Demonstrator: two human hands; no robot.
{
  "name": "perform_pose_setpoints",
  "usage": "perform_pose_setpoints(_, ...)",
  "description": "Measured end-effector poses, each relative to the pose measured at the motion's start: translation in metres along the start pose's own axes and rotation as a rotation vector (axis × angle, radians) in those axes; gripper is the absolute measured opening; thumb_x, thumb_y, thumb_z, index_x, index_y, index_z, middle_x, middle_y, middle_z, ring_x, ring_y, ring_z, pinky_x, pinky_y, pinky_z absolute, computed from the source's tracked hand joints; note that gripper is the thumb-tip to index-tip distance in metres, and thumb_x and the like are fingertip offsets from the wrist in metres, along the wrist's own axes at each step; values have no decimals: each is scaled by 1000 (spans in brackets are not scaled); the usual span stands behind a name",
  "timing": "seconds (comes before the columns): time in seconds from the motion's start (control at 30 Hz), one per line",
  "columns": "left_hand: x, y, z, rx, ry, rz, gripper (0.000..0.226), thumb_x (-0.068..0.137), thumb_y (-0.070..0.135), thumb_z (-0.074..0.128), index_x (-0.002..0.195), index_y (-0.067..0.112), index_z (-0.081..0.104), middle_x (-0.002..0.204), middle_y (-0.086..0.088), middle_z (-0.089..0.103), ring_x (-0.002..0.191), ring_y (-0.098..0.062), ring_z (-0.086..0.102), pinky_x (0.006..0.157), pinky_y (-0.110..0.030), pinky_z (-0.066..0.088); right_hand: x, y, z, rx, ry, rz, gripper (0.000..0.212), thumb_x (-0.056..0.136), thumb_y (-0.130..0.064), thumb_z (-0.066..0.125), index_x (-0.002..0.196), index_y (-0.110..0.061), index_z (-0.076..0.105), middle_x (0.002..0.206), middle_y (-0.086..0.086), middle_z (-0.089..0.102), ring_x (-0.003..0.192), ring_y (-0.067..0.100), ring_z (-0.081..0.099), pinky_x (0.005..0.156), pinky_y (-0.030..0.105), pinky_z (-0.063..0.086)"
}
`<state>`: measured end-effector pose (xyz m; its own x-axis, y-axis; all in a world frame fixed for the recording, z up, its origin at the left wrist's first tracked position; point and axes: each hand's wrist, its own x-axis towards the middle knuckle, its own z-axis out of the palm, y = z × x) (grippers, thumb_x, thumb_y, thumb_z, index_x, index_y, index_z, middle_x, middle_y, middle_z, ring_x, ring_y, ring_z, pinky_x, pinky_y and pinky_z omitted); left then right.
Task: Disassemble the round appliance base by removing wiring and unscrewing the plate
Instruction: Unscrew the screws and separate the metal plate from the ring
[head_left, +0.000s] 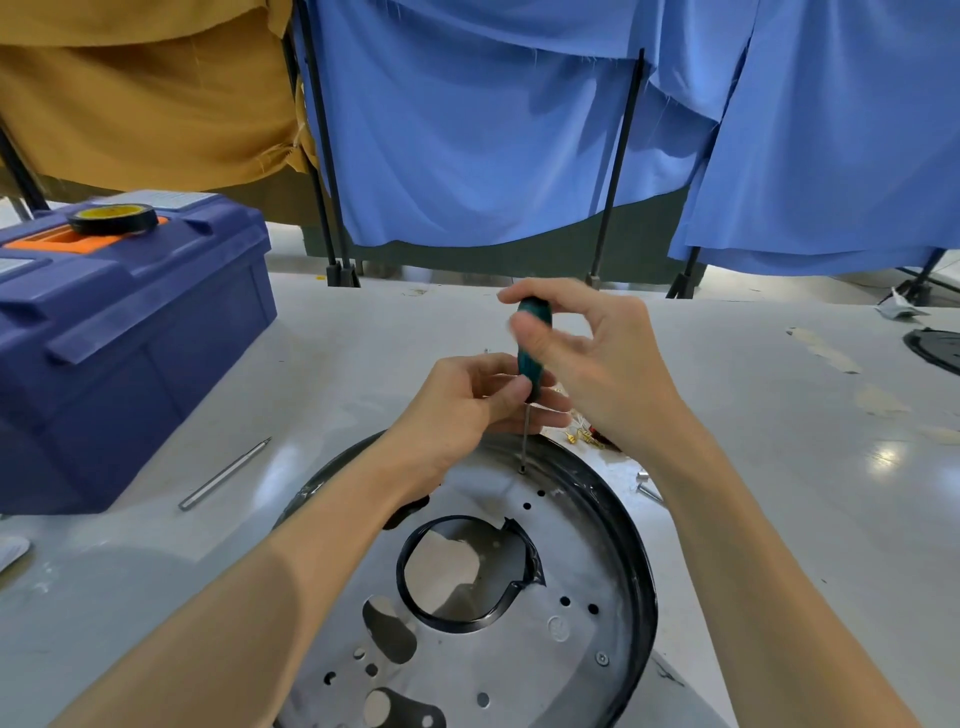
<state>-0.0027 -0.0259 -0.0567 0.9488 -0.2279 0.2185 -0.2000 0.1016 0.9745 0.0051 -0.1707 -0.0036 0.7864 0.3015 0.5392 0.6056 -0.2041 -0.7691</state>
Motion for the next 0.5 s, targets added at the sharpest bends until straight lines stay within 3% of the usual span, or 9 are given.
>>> perform_pose_setpoints(0.07, 1, -2, -1, 10, 25, 15, 14, 91, 12, 62, 101, 3, 65, 94, -11, 76, 87, -29, 73, 75, -24, 57, 0, 0, 0, -72, 19, -10, 25, 82, -21, 75, 106, -25, 71, 102, -5, 57, 89, 6, 58, 83, 22, 48)
perform_pose_setpoints(0.13, 1, 0, -1, -3, 6, -4, 24, 87, 17, 67, 105, 1, 62, 96, -12, 75, 88, -30, 73, 75, -25, 57, 0, 0, -1, -63, 36, -23, 30, 84, -8, 71, 110, -21, 71, 96, -4, 61, 84, 4, 58, 80, 17, 47)
perform_pose_setpoints(0.23, 0, 0, -1, 8, -91, -21, 34, 91, 30, 57, 120, 11, 61, 108, -10, 73, 98, -29, 71, 88, -31, 55, -1, -1, -3, 24, 12, 3, 35, 88, 8, 57, 109, -15, 71, 97, -2, 70, 88, 3, 64, 71, 9, 50)
perform_pose_setpoints(0.3, 0, -1, 0, -1, -110, -23, 30, 95, 27, 51, 117, 11, 62, 108, -10, 73, 100, -28, 70, 89, -32, 55, -1, -3, -3, 28, 5, 7, 28, 90, 3, 58, 103, -17, 71, 101, -3, 70, 95, 5, 64, 79, 14, 51)
perform_pose_setpoints(0.37, 1, -2, 1, 15, -83, -4, 21, 96, 20, 54, 113, 11, 63, 101, -9, 74, 96, -27, 71, 85, -29, 56, -1, -4, -2, -19, -2, -9, 16, 85, -15, 71, 99, -21, 72, 104, -6, 65, 95, 7, 61, 88, 24, 49)
perform_pose_setpoints(0.4, 1, -2, 3, 36, -57, 10, 18, 94, 17, 59, 110, 13, 64, 96, -7, 75, 90, -26, 73, 80, -26, 56, -2, -4, -1, -56, 0, -15, 20, 80, -22, 76, 100, -23, 72, 103, -5, 61, 92, 7, 59, 87, 25, 49)
perform_pose_setpoints(0.5, 2, -2, 3, 69, -32, 23, 10, 88, 18, 67, 98, 19, 68, 84, -2, 75, 79, -21, 74, 71, -22, 56, -2, -3, 2, -65, 12, -24, 30, 81, -15, 75, 111, -20, 72, 95, -3, 62, 85, 9, 59, 84, 23, 50)
